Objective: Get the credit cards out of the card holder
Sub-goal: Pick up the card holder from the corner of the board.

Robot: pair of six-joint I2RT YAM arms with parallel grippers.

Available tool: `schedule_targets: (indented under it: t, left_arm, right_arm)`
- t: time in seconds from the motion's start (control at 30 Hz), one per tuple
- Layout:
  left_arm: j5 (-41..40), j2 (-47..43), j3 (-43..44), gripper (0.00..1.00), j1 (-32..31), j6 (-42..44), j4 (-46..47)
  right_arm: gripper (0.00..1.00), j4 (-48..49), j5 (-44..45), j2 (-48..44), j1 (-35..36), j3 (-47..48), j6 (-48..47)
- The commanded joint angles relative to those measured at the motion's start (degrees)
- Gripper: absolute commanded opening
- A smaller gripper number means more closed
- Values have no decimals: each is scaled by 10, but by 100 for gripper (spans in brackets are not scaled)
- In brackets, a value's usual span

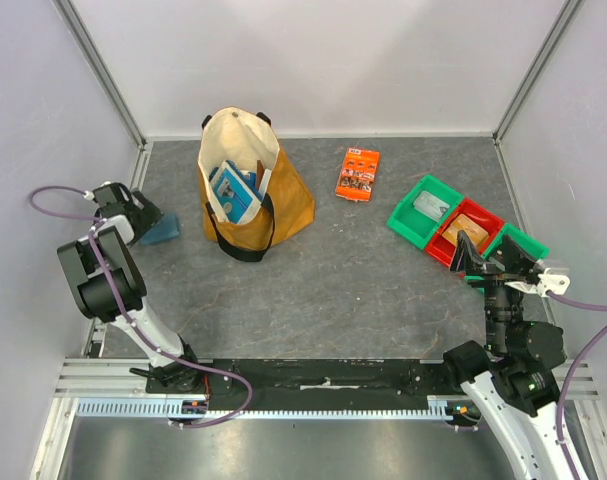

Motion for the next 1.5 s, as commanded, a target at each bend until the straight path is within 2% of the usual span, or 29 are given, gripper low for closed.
schedule_targets:
  t: [0.0,0.17,0.43,0.67,0.83,1.07,1.17,1.37,1.47]
  left_arm:
    - [73,22,19,93,4,-5,-6]
    - [107,14,9,91,1,-22,-7]
    - [117,-15,-28,87,-20,-73,-4]
    - [74,-52,-82,83,-17,-125,40]
    - [85,-62,-109,82,5,-157,96]
    - [131,-35,-106,78,39,-166,121]
    - [151,-21,-100,70,46,-170,126]
    - [180,5,-85,67,50,-171,128]
    - [185,11,-82,62,50,-172,130]
  right_arm:
    - [98,19,-5,-5,4,-2,-10]
    - [98,18,-4,-5,4,-2,-11]
    - [98,19,-3,-5,5,-1,-12]
    - [98,17,-1,-5,5,0,-13]
    - [98,15,2,-5,5,1,-14]
    - [98,15,2,-5,4,1,-13]
    - [98,16,2,-5,5,1,-13]
    - [98,17,4,-5,4,0,-15]
    - [98,17,5,-5,4,0,-15]
